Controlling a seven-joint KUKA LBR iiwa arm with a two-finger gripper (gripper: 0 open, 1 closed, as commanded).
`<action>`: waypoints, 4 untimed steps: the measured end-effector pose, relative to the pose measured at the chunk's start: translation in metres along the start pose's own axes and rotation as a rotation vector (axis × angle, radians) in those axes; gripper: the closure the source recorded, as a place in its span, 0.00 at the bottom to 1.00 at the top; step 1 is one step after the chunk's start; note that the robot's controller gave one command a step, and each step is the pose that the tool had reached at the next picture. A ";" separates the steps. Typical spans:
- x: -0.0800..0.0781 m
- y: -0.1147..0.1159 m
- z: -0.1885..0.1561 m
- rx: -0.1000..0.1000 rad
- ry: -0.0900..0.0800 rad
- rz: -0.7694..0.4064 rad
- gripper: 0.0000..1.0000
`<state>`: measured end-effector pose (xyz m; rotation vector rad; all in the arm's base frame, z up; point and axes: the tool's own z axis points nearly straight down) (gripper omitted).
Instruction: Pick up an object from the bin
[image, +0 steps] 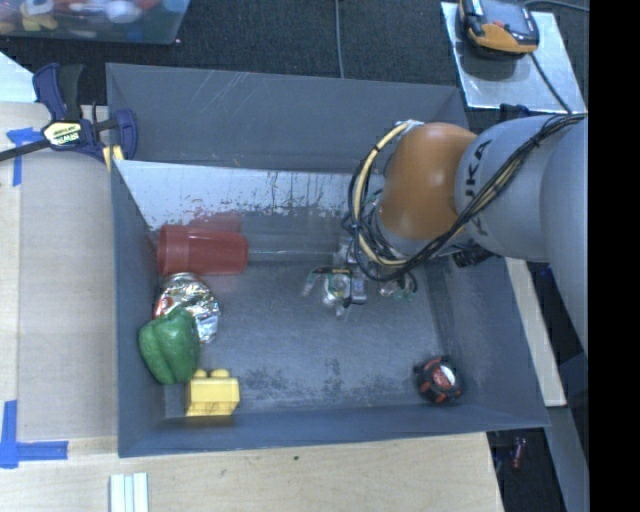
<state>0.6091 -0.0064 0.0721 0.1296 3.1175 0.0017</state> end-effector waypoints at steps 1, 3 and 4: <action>0.003 0.000 -0.013 0.000 0.008 0.000 1.00; -0.001 0.000 -0.067 -0.001 -0.002 -0.001 1.00; -0.002 0.000 -0.076 -0.001 -0.003 -0.001 1.00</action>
Offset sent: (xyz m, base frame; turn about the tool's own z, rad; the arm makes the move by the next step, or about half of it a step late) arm -0.0019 0.0000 0.0592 -0.0002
